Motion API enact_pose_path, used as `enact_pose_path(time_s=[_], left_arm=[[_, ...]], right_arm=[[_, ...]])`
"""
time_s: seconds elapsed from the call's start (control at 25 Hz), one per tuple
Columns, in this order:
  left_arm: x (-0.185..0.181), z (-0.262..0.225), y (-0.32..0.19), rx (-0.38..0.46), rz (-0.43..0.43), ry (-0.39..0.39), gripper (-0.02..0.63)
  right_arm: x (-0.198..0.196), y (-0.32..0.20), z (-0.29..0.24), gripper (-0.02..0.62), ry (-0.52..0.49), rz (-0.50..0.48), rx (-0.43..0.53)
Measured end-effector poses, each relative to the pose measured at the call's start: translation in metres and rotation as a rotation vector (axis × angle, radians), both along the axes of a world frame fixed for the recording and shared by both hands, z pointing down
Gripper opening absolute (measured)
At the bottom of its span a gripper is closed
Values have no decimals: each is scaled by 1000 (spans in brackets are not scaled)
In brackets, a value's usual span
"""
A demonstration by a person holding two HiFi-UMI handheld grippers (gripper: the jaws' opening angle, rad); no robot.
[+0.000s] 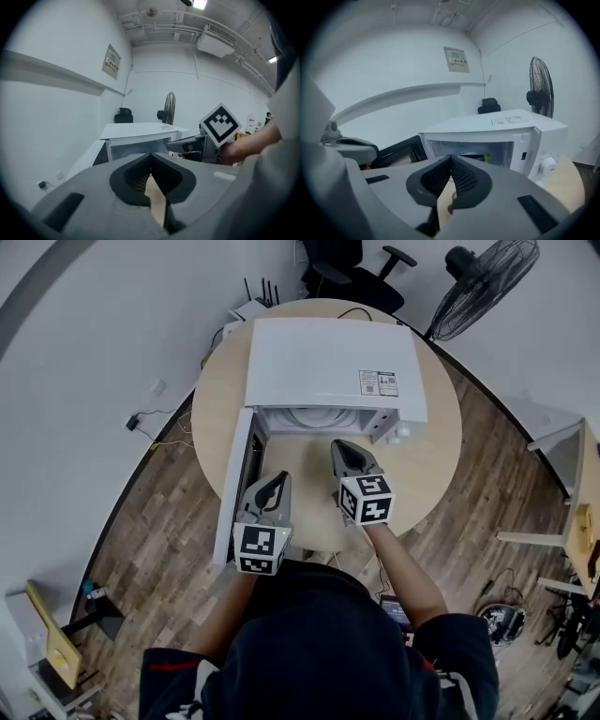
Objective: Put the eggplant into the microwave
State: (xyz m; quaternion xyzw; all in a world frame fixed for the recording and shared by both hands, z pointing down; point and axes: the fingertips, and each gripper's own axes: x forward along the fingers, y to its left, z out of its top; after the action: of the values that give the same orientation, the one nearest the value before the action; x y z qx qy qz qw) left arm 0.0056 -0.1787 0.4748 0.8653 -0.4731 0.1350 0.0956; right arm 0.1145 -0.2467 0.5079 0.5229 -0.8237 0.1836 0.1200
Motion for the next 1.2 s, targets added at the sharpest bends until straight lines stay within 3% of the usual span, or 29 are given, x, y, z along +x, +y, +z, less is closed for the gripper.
enact_pose_path(time_s=[0.48,1.2], left_arm=[[4,-57,4,137,9,14,15],[11,-105,16,252,60,-6,15]], right_arm=[[13,49,-96,11,56,-11,248],[9,72,-150,11,28,-22,371]])
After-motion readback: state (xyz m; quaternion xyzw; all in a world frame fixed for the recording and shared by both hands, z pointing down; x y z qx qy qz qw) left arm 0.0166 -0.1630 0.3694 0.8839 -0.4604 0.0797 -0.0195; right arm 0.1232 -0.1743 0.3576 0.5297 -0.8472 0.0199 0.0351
